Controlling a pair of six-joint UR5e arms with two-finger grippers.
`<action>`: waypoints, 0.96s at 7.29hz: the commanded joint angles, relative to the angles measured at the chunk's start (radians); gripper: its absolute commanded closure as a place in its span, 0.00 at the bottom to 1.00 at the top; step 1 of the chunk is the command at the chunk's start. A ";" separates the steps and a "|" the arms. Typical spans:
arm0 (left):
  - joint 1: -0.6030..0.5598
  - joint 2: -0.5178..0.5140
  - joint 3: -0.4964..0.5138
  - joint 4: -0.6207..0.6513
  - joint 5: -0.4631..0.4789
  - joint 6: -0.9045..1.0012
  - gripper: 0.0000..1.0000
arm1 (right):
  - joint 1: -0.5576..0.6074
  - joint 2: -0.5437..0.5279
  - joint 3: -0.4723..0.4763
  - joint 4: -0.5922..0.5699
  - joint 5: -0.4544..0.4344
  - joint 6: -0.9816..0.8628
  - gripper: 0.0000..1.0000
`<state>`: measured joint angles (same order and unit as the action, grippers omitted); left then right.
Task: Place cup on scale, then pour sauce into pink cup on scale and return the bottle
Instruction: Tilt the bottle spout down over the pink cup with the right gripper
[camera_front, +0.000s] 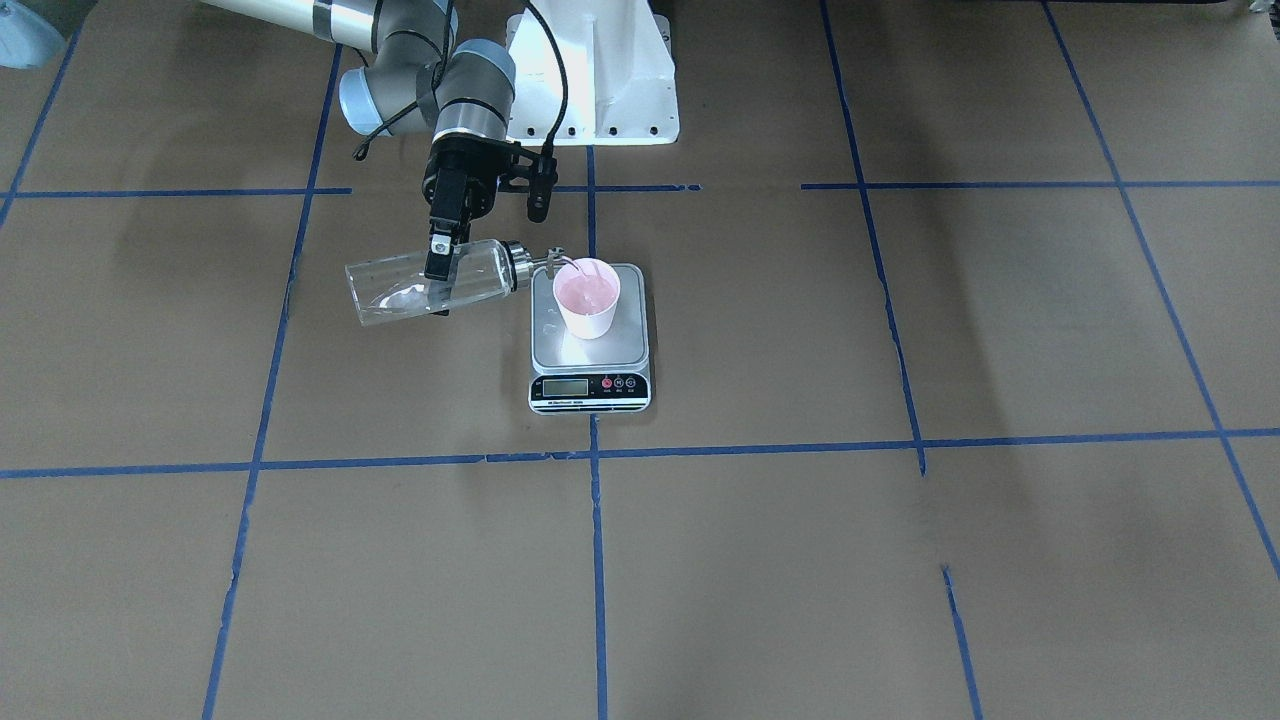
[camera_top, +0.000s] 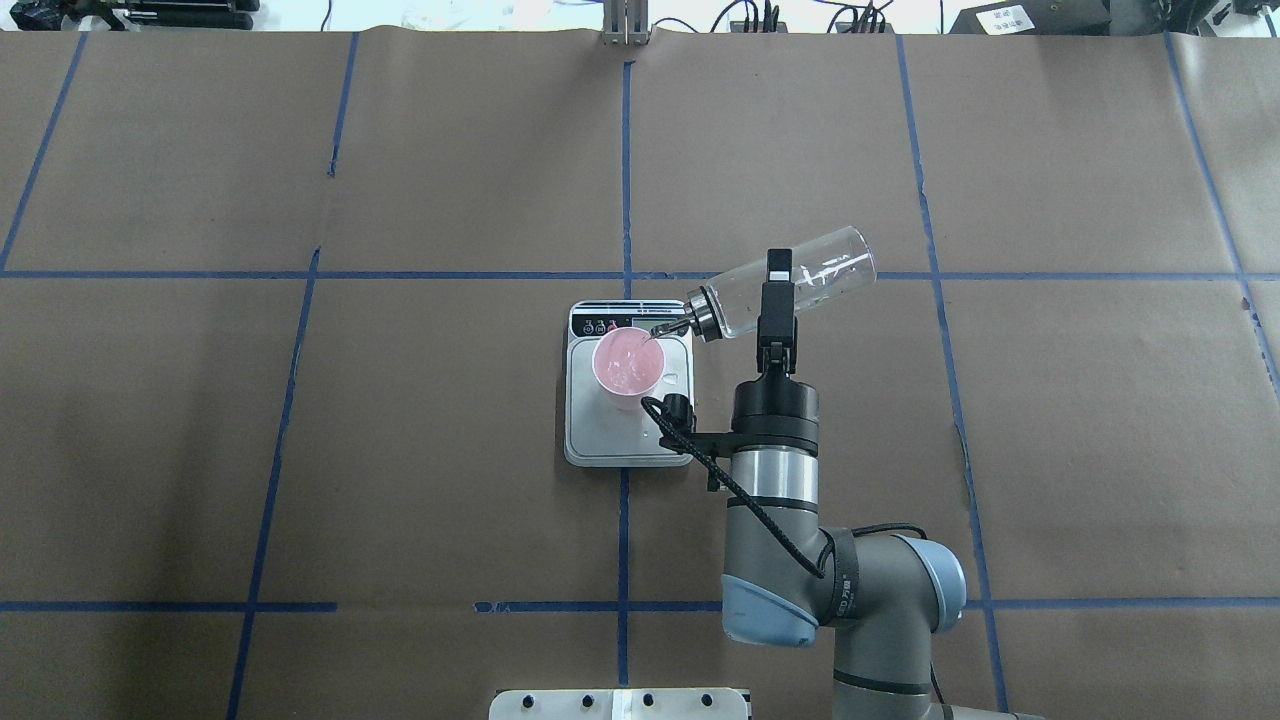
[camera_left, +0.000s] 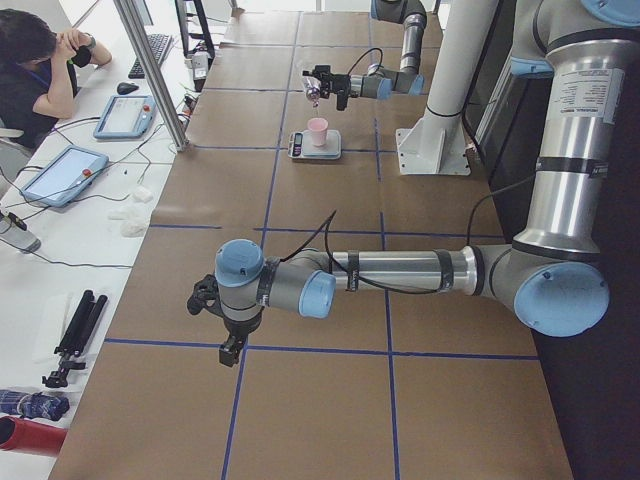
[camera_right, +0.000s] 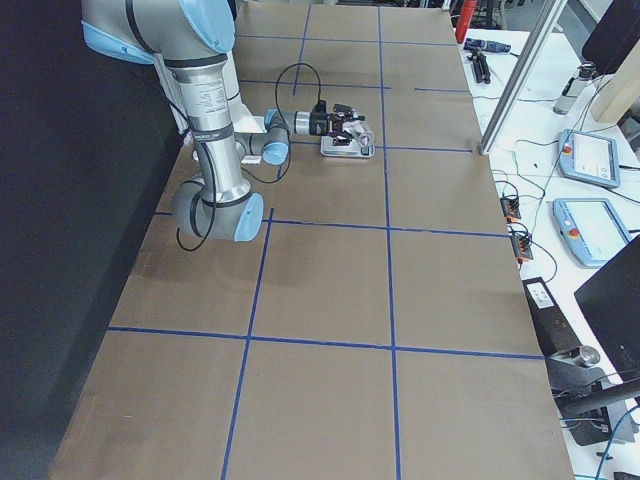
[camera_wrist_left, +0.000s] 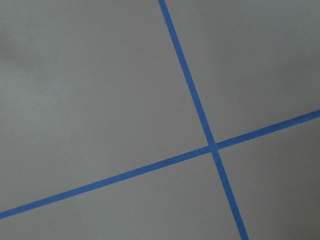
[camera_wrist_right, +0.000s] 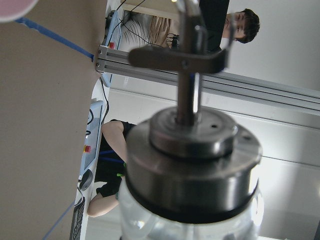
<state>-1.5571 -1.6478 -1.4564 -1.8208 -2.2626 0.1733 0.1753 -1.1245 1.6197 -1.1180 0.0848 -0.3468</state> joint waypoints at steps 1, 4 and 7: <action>0.000 -0.001 0.001 0.000 0.000 0.000 0.00 | -0.003 -0.001 -0.001 0.055 0.015 0.037 1.00; 0.000 -0.001 0.001 0.001 0.000 0.000 0.00 | -0.007 -0.006 0.002 0.121 0.078 0.130 1.00; 0.000 -0.003 -0.001 0.002 0.000 0.000 0.00 | 0.000 -0.024 0.005 0.278 0.167 0.272 1.00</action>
<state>-1.5570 -1.6500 -1.4567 -1.8194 -2.2626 0.1733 0.1726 -1.1370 1.6236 -0.9025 0.2182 -0.1514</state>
